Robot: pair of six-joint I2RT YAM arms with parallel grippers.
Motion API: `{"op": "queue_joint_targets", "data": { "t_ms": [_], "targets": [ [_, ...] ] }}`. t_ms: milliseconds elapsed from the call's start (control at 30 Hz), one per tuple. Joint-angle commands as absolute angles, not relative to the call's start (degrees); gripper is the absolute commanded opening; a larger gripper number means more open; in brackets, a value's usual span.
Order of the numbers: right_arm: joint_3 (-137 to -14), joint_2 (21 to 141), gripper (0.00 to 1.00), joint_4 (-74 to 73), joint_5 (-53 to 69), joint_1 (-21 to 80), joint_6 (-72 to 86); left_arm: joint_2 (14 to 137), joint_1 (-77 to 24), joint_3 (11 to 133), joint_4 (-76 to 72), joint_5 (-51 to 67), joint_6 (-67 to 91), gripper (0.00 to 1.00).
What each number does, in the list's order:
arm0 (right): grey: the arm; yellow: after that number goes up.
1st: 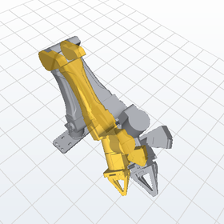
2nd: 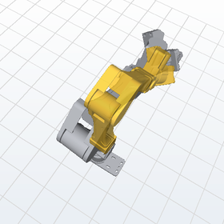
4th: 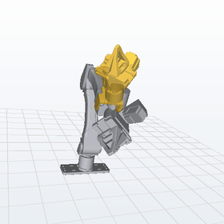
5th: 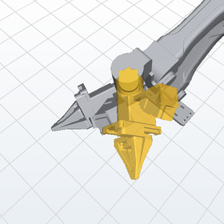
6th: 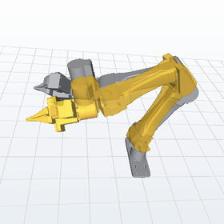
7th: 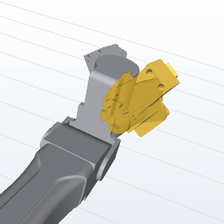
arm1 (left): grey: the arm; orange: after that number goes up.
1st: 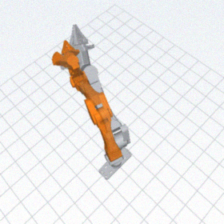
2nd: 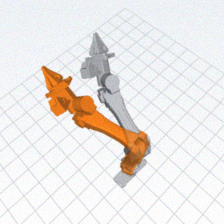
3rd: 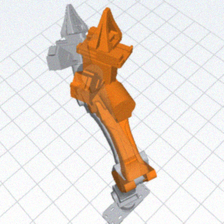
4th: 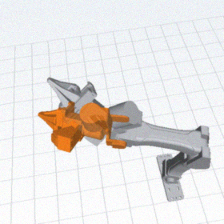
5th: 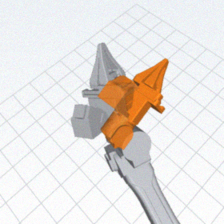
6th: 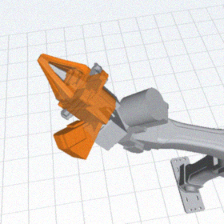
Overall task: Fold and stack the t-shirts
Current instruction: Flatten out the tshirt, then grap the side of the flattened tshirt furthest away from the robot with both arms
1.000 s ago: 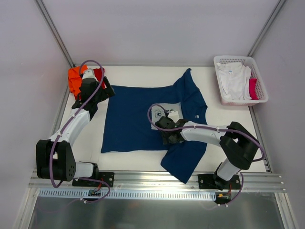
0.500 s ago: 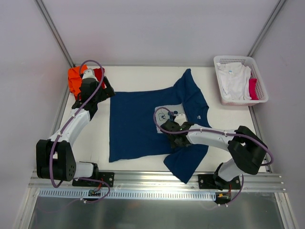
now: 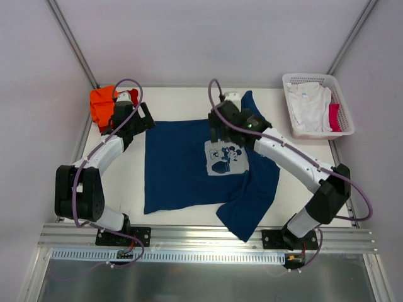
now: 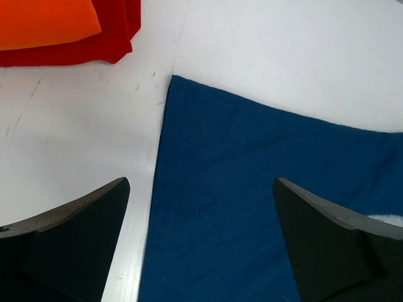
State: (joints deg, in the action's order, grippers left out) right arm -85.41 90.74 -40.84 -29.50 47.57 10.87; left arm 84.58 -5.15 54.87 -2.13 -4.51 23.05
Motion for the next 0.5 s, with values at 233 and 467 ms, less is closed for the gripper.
{"op": "queue_joint_targets", "data": {
  "t_ms": [233, 467],
  "targets": [
    [-103.8, 102.4, 0.89, -39.8, -18.9, 29.3, -1.3, 90.6, -4.5, 60.6, 1.3, -6.0, 22.8, 0.46],
    [-110.4, 106.5, 0.89, -38.8, -13.1, 23.1, -3.3, 96.8, -4.3, 66.3, 2.2, -6.2, 22.0, 0.54]
  ]
}}
